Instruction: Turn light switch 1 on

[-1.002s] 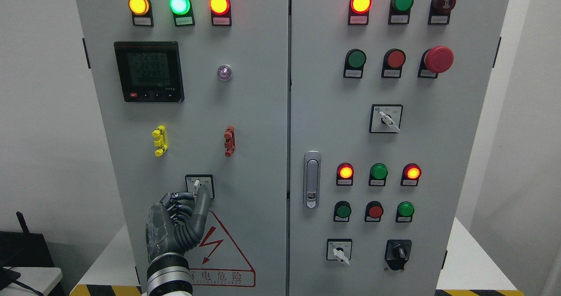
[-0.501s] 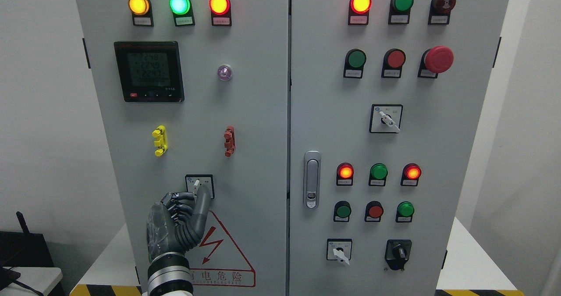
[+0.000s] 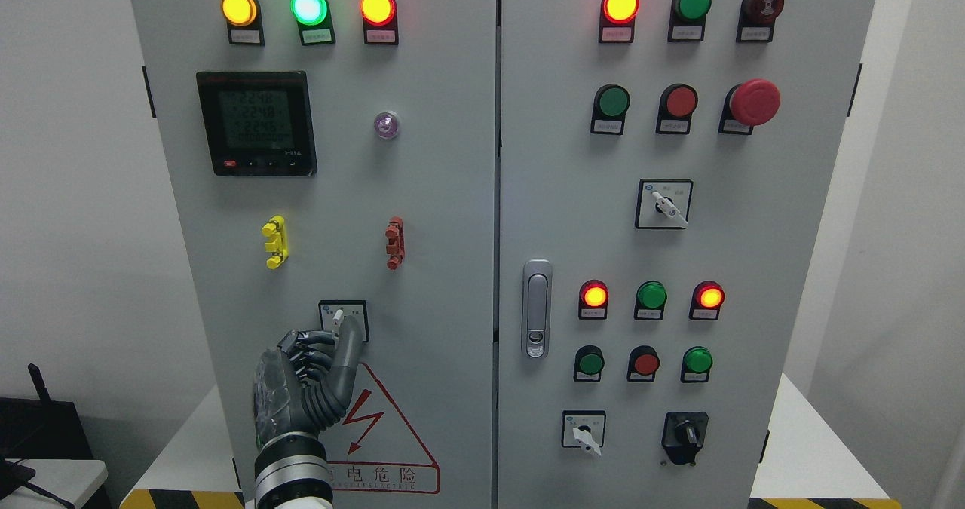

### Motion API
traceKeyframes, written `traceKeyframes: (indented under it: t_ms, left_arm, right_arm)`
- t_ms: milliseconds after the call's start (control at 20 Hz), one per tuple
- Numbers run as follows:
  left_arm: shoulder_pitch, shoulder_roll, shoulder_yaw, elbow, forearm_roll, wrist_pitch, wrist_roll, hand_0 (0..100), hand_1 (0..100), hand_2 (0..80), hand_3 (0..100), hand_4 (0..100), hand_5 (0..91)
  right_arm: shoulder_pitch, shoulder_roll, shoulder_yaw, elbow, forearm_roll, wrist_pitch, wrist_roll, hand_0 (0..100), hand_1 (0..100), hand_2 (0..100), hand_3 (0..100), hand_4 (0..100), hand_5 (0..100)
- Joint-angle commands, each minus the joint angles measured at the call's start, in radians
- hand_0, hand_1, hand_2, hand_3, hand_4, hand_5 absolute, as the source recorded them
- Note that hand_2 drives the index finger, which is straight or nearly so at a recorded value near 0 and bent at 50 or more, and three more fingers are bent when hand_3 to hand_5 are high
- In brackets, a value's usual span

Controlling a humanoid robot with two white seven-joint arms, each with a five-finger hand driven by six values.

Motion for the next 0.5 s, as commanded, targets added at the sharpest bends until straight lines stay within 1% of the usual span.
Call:
traceKeyframes:
  t_ms: [0, 451]
  left_arm:
    - [-0.006, 0.000, -0.001, 0.001, 0.000, 0.002, -0.002, 27, 40, 48.9, 84, 88, 88.1]
    - [-0.006, 0.000, -0.002, 0.003, 0.000, 0.002, -0.002, 29, 38, 49.0, 84, 88, 88.1]
  right_arm:
    - [0.000, 0.000, 0.017, 0.000, -0.025, 0.000, 0.000, 12, 39, 0, 0, 0, 0]
    - [0.000, 0.000, 0.017, 0.000, -0.025, 0.000, 0.000, 12, 39, 0, 0, 0, 0]
